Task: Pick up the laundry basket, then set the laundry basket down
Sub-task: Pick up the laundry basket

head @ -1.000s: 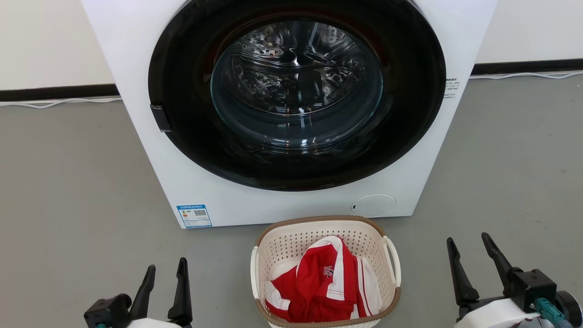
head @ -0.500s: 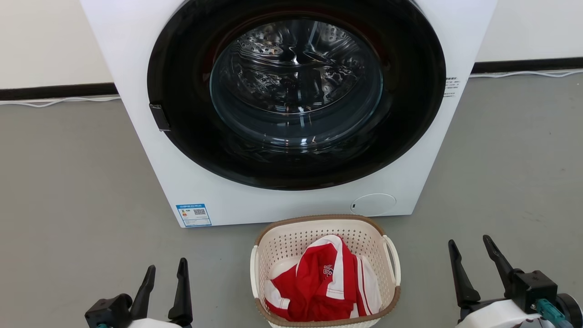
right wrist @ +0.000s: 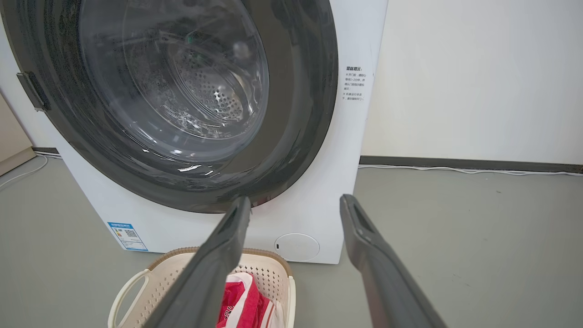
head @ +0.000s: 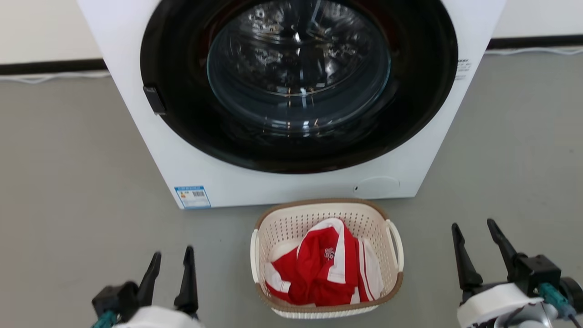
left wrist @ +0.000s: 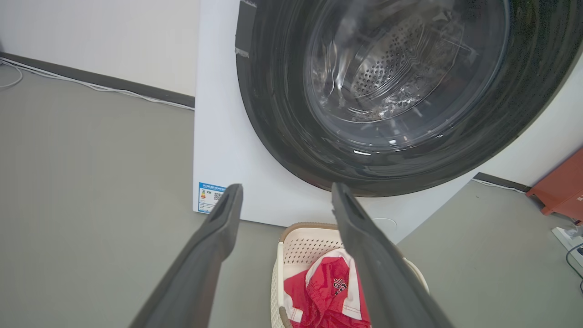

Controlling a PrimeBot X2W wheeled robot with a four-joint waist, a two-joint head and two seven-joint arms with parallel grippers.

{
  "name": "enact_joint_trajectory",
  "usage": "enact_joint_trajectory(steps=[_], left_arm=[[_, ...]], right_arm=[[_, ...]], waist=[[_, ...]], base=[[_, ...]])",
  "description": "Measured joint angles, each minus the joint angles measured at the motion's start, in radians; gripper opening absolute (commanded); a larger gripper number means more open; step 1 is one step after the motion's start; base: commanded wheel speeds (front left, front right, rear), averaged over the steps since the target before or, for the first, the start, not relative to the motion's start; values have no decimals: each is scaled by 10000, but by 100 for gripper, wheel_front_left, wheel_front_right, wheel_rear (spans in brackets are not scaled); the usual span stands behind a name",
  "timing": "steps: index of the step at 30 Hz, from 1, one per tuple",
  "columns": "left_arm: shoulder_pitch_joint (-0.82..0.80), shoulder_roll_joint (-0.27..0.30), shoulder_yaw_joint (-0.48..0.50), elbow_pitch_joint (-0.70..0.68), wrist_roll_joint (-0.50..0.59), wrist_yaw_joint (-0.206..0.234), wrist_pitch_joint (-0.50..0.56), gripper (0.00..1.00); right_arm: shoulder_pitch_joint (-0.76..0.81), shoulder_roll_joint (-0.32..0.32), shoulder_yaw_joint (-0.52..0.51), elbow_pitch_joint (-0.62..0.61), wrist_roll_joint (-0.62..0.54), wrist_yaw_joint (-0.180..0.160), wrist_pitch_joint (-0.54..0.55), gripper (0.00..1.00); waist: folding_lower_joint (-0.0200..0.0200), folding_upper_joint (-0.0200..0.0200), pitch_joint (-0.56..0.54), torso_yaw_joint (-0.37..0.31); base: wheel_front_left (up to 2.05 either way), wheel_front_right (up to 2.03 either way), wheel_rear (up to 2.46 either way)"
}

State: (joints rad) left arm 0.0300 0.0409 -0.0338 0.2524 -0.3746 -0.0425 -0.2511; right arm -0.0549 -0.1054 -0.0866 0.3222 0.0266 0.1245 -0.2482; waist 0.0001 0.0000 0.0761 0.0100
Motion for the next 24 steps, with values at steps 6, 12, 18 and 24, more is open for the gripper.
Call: enact_joint_trajectory(steps=[6, 12, 18, 24], left_arm=[[-848, 2, -343, 19, 236, 148, 0, 100], [-2070, -12, -869, 378, 240, 284, -2, 100], [-3266, -21, -1281, 826, 56, 596, -44, 100], [-4284, -46, -1691, 1582, -171, 784, -44, 100]], right_arm=[[-567, -33, -50, 132, 0, 0, 0, 100], [-1671, -67, -113, 625, -104, 2, -27, 100], [-2894, -132, -205, 1172, -207, 0, -29, 100], [-3899, -232, -453, 1678, -368, 2, -33, 100]], waist=[[0, 0, 628, 71], [0, 0, 1595, 99], [0, 0, 2712, 109], [0, 0, 3789, 126]], base=[[0, 0, 0], [0, 0, 0], [0, 0, 0], [0, 0, 0]])
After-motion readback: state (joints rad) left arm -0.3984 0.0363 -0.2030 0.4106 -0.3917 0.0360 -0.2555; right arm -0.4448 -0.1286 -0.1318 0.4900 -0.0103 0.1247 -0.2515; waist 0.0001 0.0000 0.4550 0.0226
